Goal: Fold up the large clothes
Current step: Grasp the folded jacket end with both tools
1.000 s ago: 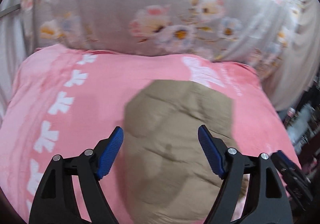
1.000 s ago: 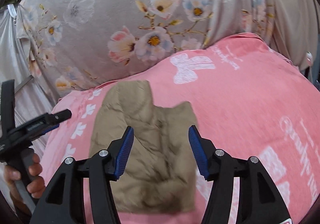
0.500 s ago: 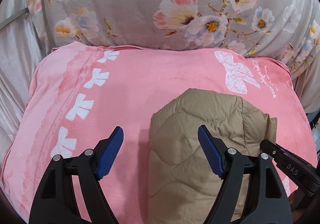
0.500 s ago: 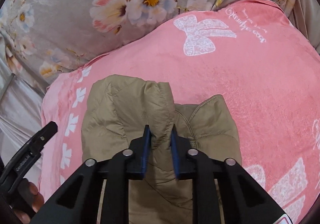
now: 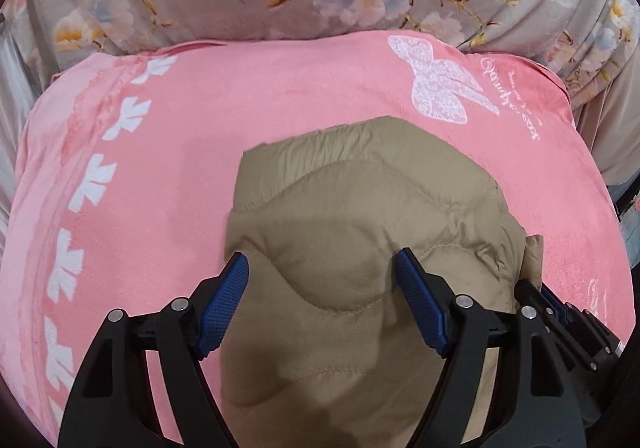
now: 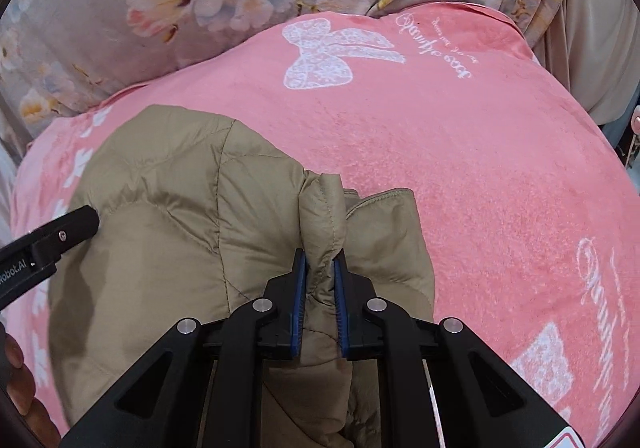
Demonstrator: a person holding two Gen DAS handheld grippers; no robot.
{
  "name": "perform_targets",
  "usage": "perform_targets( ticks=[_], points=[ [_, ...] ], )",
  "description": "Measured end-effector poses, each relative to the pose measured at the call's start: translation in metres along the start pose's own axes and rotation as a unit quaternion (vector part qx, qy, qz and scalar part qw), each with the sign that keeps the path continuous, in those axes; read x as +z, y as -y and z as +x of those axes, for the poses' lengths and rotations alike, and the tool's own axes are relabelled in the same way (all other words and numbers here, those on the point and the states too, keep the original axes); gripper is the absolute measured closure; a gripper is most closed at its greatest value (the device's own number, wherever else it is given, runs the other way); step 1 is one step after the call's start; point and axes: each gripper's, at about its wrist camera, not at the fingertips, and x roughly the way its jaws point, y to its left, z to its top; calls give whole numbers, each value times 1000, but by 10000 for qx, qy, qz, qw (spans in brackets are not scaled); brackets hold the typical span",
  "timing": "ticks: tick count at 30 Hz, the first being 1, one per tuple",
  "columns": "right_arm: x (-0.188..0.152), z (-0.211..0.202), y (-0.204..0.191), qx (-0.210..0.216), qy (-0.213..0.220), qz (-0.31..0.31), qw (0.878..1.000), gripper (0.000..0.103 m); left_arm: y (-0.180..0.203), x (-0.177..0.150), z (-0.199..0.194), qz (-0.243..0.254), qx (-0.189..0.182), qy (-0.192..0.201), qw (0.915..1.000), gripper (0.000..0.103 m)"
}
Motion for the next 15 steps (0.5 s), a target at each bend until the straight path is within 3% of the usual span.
perform_targets(
  ticks=[7, 15],
  points=[
    [-11, 21, -6, -346, 193, -220, 9990, 92, 14, -5, 14, 206, 279, 181, 9992, 27],
    [-14, 39, 0, -179, 251, -168, 9994, 90, 21, -11, 34, 270, 415, 337, 9982, 20]
  ],
)
